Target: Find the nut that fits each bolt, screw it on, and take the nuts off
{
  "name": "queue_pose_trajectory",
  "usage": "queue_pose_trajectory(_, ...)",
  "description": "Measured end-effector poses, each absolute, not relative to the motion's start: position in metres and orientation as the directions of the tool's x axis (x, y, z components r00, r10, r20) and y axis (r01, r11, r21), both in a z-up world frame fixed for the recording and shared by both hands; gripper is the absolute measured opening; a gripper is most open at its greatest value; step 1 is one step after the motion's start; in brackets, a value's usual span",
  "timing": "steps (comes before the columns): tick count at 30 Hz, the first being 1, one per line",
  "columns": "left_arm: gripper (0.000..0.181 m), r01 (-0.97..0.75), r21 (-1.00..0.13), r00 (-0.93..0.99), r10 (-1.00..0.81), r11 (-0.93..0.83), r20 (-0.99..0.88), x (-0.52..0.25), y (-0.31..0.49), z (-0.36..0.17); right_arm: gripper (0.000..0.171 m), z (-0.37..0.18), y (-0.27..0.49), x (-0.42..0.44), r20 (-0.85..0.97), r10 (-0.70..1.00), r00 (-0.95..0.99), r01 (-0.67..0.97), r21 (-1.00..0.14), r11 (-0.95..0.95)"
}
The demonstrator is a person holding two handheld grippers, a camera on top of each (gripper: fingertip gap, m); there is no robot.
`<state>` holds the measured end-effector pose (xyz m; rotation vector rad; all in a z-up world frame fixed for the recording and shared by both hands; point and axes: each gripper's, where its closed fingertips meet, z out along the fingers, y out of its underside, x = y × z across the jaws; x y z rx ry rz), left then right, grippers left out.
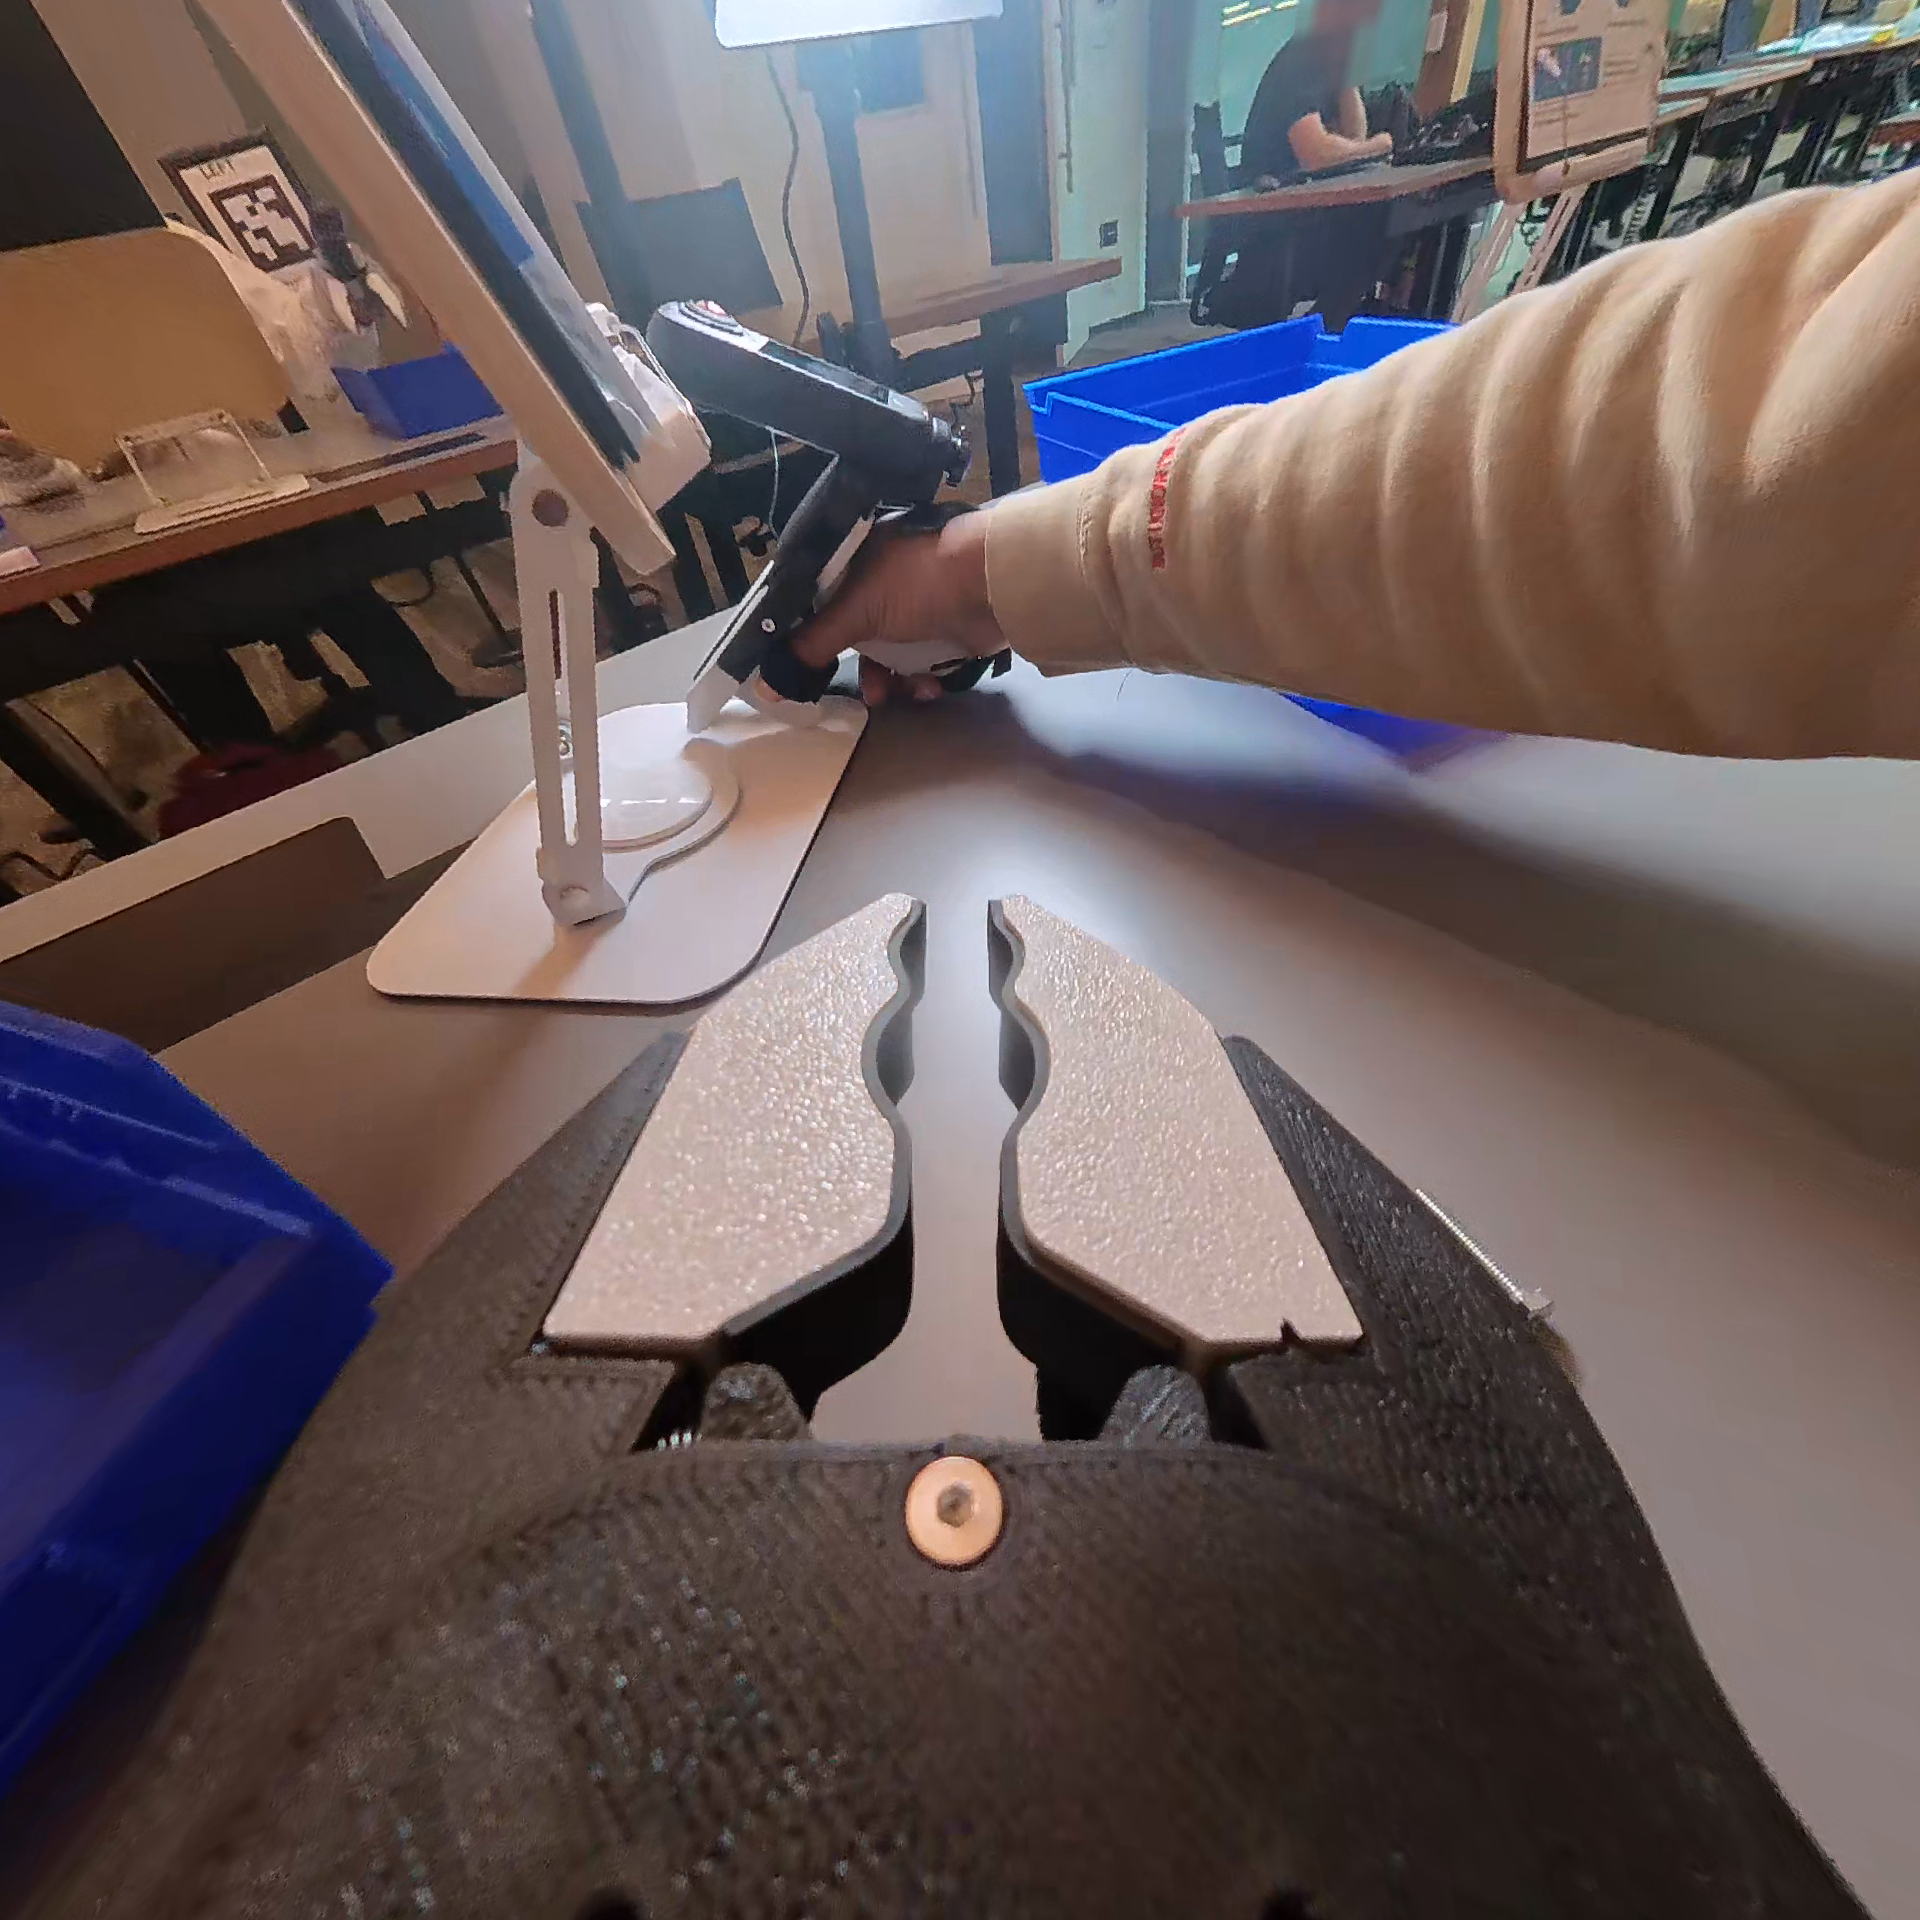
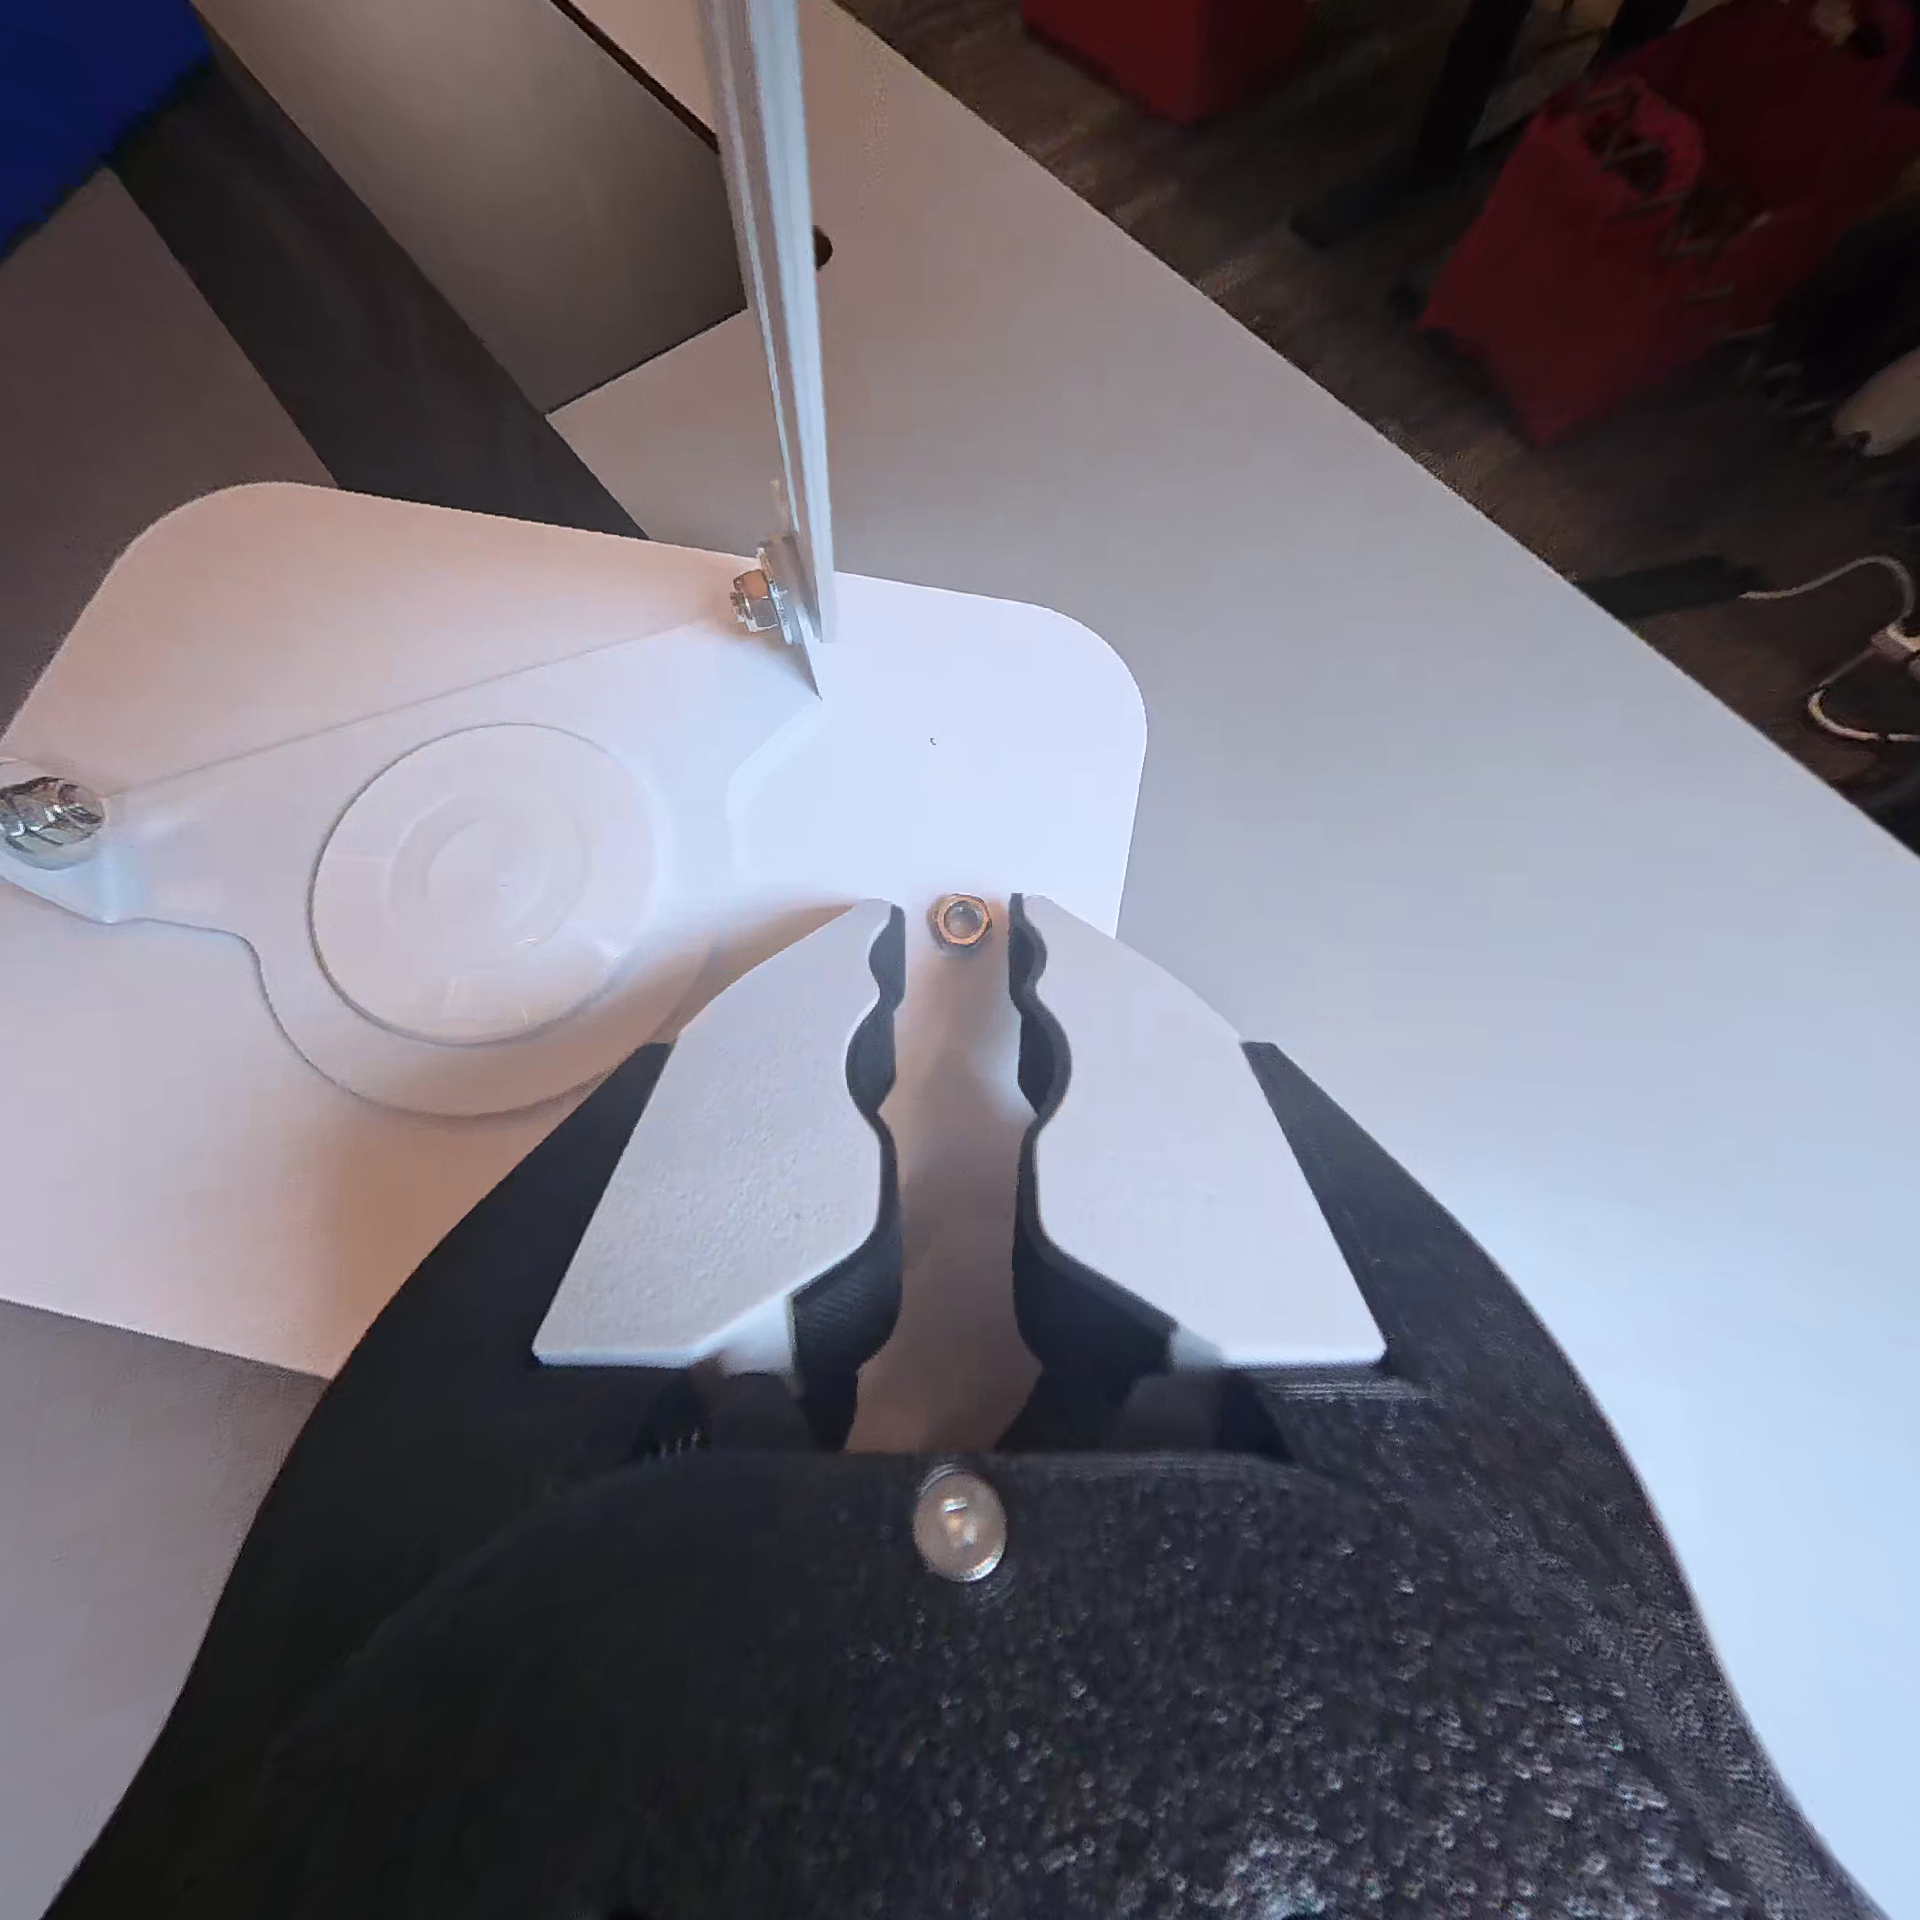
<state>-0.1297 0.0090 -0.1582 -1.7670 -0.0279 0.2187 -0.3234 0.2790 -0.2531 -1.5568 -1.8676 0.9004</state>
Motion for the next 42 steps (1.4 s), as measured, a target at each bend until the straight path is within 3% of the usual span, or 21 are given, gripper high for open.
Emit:
queue_pose_trajectory(2, 0.011, -0.096, -0.970, 0.982, 0.135, -0.223, -0.128, -0.130, 0.010, -0.162, 0.010, -0.253, 0.281, -0.324, -0.006, 0.982, -0.188, 0.621, -0.776, 0.114)
queue_pose_trajectory(7, 0.010, -0.096, -0.967, 0.983, 0.129, -0.238, -0.130, -0.129, 0.011, -0.167, 0.008, -0.252, 0.290, -0.321, 0.010, 0.991, -0.134, 0.622, -0.777, 0.092)
queue_pose_trajectory(8, 0.010, -0.096, -0.966, 0.983, 0.128, -0.239, -0.129, -0.129, 0.011, -0.168, 0.000, -0.250, 0.293, -0.318, 0.017, 0.995, -0.103, 0.618, -0.783, 0.078)
queue_pose_trajectory(12, 0.010, -0.078, -0.970, 0.988, 0.116, -0.229, -0.107, -0.128, 0.011, -0.166, 0.000, -0.228, 0.281, -0.291, -0.056, 0.998, 0.012, 0.551, -0.833, -0.053)
queue_pose_trajectory(15, 0.010, -0.070, -0.973, 0.990, 0.104, -0.222, -0.095, -0.125, 0.011, -0.164, 0.000, -0.211, 0.259, -0.258, -0.026, 0.999, 0.032, 0.528, -0.848, -0.039)
queue_pose_trajectory(17, 0.009, -0.070, -0.974, 0.990, 0.102, -0.215, -0.093, -0.125, 0.011, -0.162, 0.000, -0.204, 0.242, -0.239, -0.024, 1.000, 0.000, 0.529, -0.849, -0.020)
queue_pose_trajectory(22, 0.009, -0.083, -0.969, 0.989, 0.100, -0.231, -0.109, -0.124, 0.012, -0.167, 0.028, -0.219, 0.228, -0.239, 0.002, 0.997, -0.073, 0.576, -0.816, 0.044)
queue_pose_trajectory(32, 0.008, -0.077, -0.965, 0.990, 0.092, -0.251, -0.103, -0.128, 0.012, -0.172, 0.023, -0.255, 0.239, -0.274, -0.007, 0.983, -0.185, 0.691, -0.712, 0.124)
queue_pose_trajectory(42, 0.008, -0.071, -0.961, 0.993, 0.067, -0.269, -0.092, -0.125, 0.013, -0.176, 0.017, -0.256, 0.240, -0.283, 0.026, 0.964, -0.265, 0.693, -0.689, 0.210)
